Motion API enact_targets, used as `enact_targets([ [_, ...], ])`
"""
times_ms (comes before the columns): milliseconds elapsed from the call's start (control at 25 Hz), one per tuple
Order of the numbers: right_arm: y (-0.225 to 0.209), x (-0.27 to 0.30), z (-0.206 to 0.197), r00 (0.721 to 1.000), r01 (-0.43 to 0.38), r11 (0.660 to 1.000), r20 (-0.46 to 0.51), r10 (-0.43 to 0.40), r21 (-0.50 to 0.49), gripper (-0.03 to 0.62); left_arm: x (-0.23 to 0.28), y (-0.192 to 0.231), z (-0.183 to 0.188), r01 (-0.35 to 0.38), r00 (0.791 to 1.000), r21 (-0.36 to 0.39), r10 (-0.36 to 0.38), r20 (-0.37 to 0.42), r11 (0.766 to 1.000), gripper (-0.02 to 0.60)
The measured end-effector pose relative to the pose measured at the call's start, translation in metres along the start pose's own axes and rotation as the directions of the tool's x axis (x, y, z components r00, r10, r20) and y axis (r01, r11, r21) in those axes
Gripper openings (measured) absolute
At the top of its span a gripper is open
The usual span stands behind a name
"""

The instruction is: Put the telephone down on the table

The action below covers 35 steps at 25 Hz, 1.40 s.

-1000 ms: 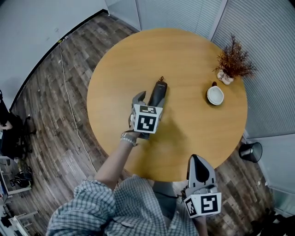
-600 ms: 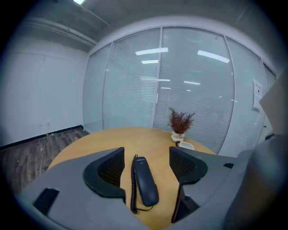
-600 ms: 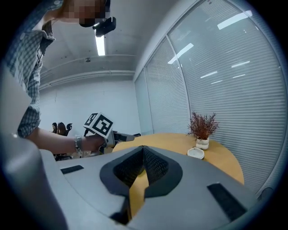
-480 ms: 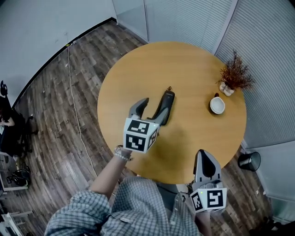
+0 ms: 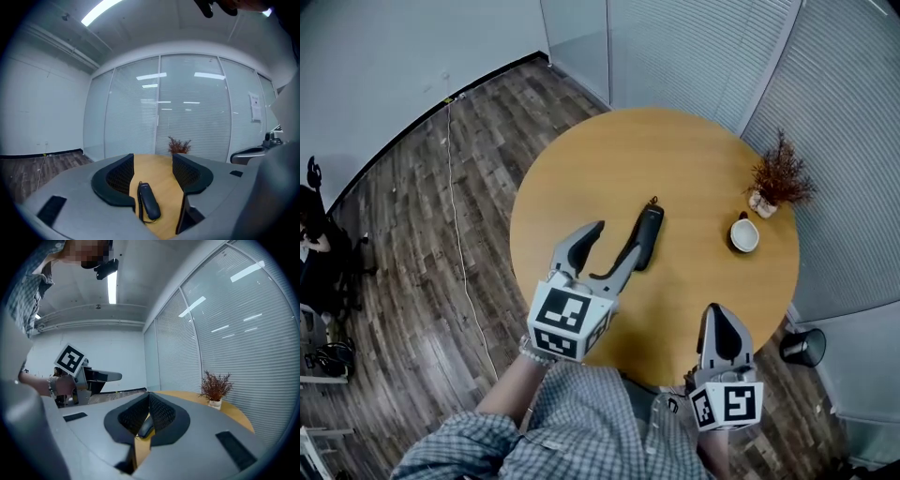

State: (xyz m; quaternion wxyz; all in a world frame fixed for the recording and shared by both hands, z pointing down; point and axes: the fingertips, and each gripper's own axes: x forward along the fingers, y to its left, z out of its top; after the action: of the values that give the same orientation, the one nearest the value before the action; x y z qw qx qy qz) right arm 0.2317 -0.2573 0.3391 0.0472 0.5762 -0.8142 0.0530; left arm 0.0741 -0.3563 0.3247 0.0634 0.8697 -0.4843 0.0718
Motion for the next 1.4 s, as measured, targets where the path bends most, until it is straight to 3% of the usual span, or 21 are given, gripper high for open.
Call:
enact_targets([
  [120, 0.001, 0.003, 0.007, 1.000, -0.001, 1.000, 0.017, 0.001, -0.009, 0.006, -0.014, 0.006, 0.010, -0.038, 0.998, 0.006, 0.037, 0.040, 0.999, 0.203],
  [240, 0.000, 0.005, 0.014, 0.999, -0.004, 1.000, 0.032, 0.004, -0.018, 0.006, -0.023, 0.011, 0.015, -0.087, 0.994, 0.039, 0.084, 0.065, 0.995, 0.088],
  [360, 0.000, 0.007, 0.020, 0.999, -0.005, 1.000, 0.045, 0.006, -0.026, 0.006, -0.028, 0.006, 0.015, -0.081, 0.994, 0.054, 0.076, 0.073, 0.995, 0.012],
  [560, 0.002, 0.010, 0.027, 0.998, -0.012, 0.999, 0.065, 0.015, -0.034, 0.006, -0.030, -0.008, 0.014, -0.029, 0.996, 0.052, 0.025, 0.083, 0.998, 0.009],
  [960, 0.009, 0.008, 0.031, 0.997, -0.032, 0.999, 0.069, 0.035, -0.043, 0.006, -0.049, 0.001, 0.012, -0.066, 0.995, 0.047, 0.063, 0.076, 0.997, 0.008],
  [1400, 0.010, 0.004, 0.028, 0.997, -0.037, 0.998, 0.064, 0.040, -0.044, 0.006, -0.044, -0.014, 0.013, -0.044, 0.996, 0.025, 0.041, 0.085, 0.999, 0.008],
])
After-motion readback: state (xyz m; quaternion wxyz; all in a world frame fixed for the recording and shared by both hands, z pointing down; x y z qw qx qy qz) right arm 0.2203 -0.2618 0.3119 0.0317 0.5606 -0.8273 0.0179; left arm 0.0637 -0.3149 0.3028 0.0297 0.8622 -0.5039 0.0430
